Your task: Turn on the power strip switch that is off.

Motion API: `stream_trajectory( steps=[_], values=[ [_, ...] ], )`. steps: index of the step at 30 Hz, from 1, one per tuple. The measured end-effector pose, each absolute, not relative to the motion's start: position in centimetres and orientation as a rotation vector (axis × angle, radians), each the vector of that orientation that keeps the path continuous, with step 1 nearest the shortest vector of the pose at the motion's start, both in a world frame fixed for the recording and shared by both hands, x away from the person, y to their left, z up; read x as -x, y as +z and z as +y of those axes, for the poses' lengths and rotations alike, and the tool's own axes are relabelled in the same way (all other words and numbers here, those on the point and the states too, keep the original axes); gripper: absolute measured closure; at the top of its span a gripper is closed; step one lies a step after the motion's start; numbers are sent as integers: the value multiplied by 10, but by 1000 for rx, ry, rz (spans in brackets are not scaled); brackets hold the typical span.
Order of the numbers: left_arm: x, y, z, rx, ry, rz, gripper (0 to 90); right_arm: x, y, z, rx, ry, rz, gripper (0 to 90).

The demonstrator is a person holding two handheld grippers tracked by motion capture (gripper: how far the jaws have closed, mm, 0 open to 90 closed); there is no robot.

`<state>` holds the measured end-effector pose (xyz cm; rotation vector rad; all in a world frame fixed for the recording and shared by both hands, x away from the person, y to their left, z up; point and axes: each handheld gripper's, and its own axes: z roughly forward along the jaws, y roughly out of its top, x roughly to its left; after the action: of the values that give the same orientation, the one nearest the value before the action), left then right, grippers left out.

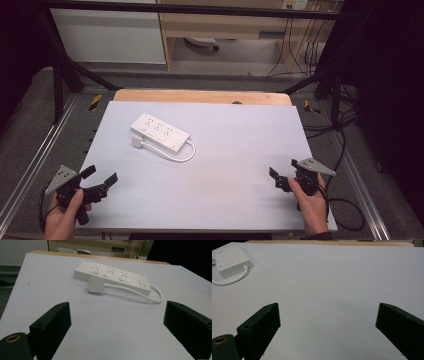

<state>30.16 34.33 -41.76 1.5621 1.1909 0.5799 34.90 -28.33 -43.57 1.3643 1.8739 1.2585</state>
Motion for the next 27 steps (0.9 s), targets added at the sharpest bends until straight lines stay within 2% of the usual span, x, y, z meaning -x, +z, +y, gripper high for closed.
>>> stream_trajectory(
  steps=[15, 21, 27],
  values=[
    [-302, -417, 347, -1535, 598, 1181, 84, -348, -435, -282, -1344, 1246, 1864, 50],
    [-303, -414, 348, -1507, 564, 1182, 84, -347, -435, -281, -1327, 1239, 1869, 47],
    [-305, -410, 344, -1542, 571, 1169, 73, -346, -435, -280, -1329, 1242, 1876, 42]
  ],
)
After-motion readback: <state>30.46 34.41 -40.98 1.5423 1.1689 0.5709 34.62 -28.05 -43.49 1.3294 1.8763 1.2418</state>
